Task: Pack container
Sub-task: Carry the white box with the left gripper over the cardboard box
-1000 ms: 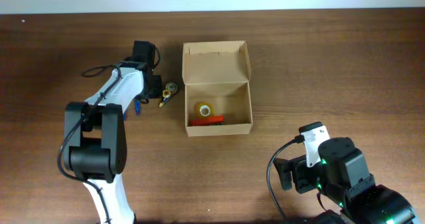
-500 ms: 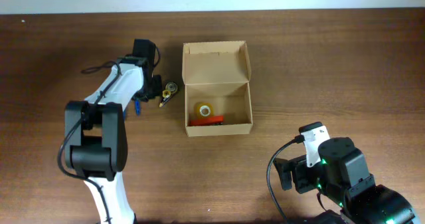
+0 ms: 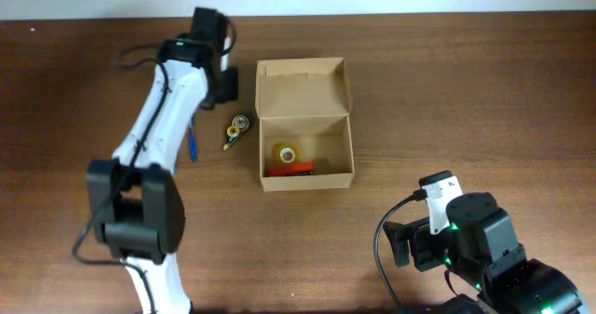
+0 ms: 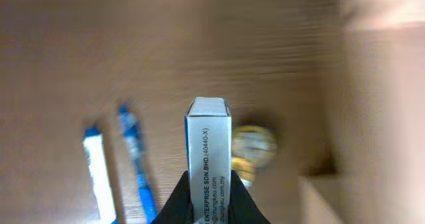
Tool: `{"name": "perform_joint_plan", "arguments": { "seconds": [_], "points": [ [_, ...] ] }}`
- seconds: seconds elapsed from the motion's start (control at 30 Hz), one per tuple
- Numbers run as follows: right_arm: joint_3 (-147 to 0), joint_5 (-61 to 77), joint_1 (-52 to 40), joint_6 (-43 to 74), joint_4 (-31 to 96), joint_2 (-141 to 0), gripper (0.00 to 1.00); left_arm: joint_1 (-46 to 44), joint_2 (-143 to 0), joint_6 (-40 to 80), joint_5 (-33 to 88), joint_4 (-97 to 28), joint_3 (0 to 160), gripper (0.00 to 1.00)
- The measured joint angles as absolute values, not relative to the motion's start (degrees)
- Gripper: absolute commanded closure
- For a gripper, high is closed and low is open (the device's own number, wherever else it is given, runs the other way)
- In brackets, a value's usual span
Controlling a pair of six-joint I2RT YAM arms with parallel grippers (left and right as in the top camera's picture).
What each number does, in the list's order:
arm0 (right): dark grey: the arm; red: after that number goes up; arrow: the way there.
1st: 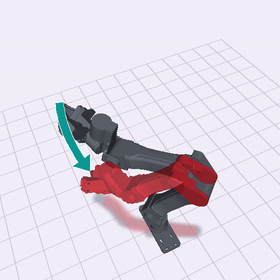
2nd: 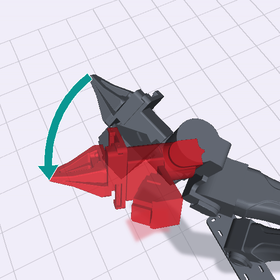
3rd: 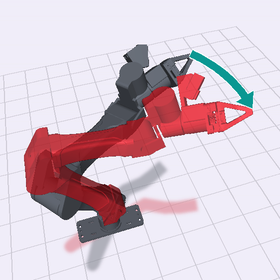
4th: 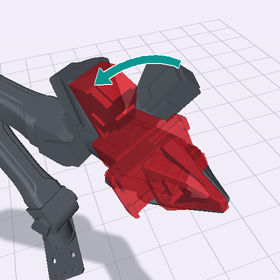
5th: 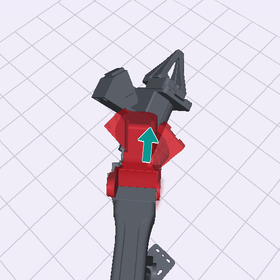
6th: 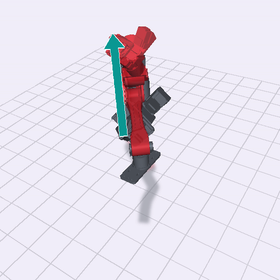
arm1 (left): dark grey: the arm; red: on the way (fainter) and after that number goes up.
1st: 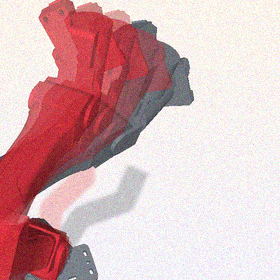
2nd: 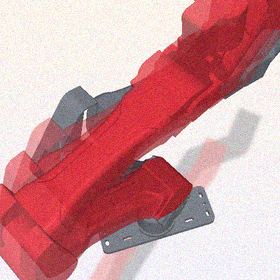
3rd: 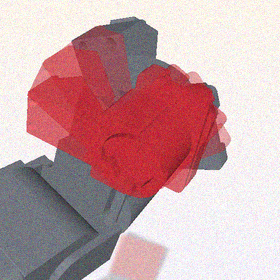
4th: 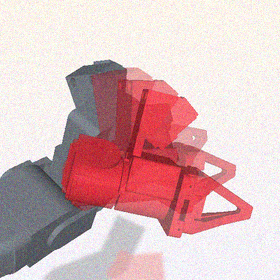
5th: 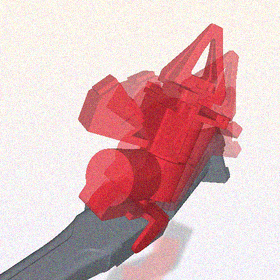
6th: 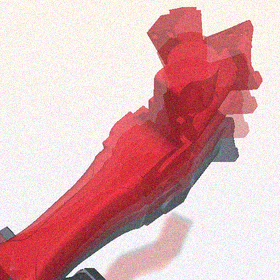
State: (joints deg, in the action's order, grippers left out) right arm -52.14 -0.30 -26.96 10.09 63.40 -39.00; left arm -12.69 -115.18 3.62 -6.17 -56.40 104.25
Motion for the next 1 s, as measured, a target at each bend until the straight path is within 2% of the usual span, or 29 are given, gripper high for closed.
{"name": "perform_joint_plan", "arguments": {
  "seconds": [0.33,0.63,1.0],
  "points": [
    [-52.14,-0.3,-26.96,10.11,63.4,-39.0,0.01,-23.33,-102.78,-14.68,9.82,-62.17,105.78,0.98],
    [-52.14,-0.3,-26.96,10.07,63.4,-39.0,0.01,-28.64,-105.62,-30.76,18.74,-73.58,105.75,0.98],
    [-52.14,-0.3,-26.96,10.09,63.4,-39.0,0.01,-31.29,-114.19,-49.58,25.26,-74.24,105.75,0.98]
  ]
}}
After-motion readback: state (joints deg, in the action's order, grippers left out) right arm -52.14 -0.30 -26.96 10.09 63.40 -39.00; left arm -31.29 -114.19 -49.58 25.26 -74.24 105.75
